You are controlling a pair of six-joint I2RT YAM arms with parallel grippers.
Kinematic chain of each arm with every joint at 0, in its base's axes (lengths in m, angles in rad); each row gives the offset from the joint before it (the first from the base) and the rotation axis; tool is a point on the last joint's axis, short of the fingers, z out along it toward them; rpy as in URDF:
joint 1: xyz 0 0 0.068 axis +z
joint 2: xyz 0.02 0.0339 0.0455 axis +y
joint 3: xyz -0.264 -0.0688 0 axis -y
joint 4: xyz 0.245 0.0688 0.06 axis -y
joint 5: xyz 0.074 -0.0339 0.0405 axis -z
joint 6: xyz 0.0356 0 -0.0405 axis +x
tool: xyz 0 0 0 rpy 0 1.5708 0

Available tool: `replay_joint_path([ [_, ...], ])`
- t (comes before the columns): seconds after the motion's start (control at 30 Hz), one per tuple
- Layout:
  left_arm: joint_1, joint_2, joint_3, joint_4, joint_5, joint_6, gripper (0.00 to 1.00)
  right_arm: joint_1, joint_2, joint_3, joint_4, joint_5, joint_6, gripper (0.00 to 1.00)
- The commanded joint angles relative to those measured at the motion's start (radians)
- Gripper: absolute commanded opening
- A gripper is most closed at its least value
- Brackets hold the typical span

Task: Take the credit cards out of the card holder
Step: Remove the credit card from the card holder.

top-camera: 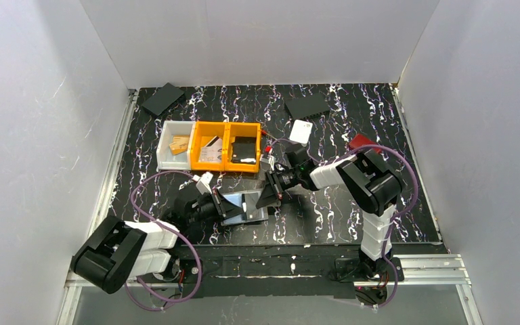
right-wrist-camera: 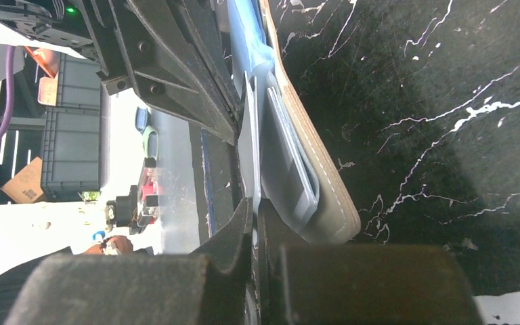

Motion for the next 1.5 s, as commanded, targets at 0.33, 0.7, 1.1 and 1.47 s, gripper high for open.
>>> replay_joint_path([
  [0.33,0.081,0.046,-0.049,0.079,0.042,0.029,0.00,-0.014,0.049,0.047,-0.146,0.049,-0.113,0.03],
  [0.7,0.118,-0.028,-0.055,0.035,0.092,0.041,0.00,-0.033,0.029,0.070,-0.238,0.104,-0.184,0.09],
  [1.1,0.136,-0.272,-0.041,-0.230,0.101,0.092,0.00,-0.087,-0.068,0.118,-0.382,0.101,-0.344,0.42],
  [1.47,0.096,-0.245,0.045,-0.243,0.180,0.100,0.00,-0.103,-0.163,0.288,-0.858,0.047,-0.875,0.74],
])
